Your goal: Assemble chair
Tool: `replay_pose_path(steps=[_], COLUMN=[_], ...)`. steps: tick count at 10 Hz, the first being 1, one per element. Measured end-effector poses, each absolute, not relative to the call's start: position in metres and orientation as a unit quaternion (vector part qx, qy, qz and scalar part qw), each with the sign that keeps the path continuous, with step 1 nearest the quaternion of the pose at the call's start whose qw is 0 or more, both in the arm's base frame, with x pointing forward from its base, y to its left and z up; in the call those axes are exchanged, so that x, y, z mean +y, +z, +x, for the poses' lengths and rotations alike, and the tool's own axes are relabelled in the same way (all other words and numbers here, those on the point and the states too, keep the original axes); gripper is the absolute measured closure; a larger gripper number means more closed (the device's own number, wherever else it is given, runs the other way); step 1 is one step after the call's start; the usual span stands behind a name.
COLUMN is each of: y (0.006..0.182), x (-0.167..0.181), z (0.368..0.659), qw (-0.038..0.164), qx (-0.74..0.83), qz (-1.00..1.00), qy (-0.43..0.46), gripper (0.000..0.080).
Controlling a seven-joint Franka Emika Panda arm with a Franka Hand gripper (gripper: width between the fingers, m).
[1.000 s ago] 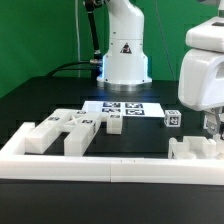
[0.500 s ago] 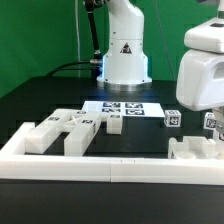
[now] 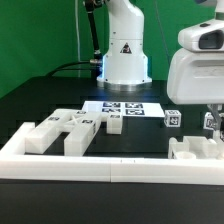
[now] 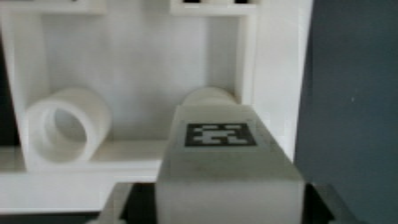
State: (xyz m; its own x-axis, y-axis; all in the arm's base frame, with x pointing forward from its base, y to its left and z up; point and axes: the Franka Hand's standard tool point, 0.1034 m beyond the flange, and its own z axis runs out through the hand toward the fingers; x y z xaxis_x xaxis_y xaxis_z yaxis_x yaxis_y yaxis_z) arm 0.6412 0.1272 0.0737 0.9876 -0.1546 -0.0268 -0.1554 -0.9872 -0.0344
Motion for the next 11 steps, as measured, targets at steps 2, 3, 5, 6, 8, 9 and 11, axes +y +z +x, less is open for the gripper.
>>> replay_pose_path(steps=[2, 3, 5, 6, 8, 9, 11], y=[0.0734, 0.0734, 0.0731, 0.0729, 0.0727, 0.0726, 0.0725], x=[0.1265, 0.1264, 0.1260, 0.1255, 0.1257, 0.1258, 0.1309], z=[0.6413, 0.6412, 0.6413, 0.6414, 0.6412, 0.6412, 0.6397], qw=[0.022, 0.021, 0.021, 0.023, 0.022, 0.022, 0.021], qx=[0.159, 0.214, 0.269, 0.318, 0.348, 0.343, 0.307], qz=[-0.987, -0.977, -0.963, -0.948, -0.937, -0.939, -0.951], qy=[0.015, 0.016, 0.018, 0.020, 0.021, 0.021, 0.020], gripper=[0.0511, 0.0511, 0.0511, 0.0510, 0.0483, 0.0347, 0.0194])
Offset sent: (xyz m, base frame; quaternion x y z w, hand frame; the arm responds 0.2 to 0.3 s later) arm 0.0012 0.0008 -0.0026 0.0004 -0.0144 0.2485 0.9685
